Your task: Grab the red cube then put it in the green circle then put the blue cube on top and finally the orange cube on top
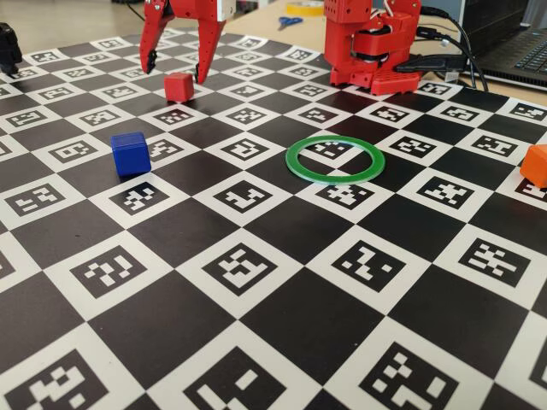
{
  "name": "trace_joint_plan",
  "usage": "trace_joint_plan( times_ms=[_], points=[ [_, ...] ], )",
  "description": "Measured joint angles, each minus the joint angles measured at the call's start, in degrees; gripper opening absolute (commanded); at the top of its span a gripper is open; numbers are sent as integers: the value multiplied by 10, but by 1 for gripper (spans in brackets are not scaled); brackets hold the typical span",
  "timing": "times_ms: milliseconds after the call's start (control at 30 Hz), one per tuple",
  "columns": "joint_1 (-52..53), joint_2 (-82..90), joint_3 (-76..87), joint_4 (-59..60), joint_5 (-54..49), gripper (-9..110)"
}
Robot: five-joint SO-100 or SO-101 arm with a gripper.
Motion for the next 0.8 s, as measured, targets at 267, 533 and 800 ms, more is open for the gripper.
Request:
trace_joint_plan(
  times_ms=[267,533,800],
  points=[
    [3,-20,5,-30,2,41],
    [12,-21,11,-45,2,38],
    [13,-21,12,-50,3,17]
  ],
)
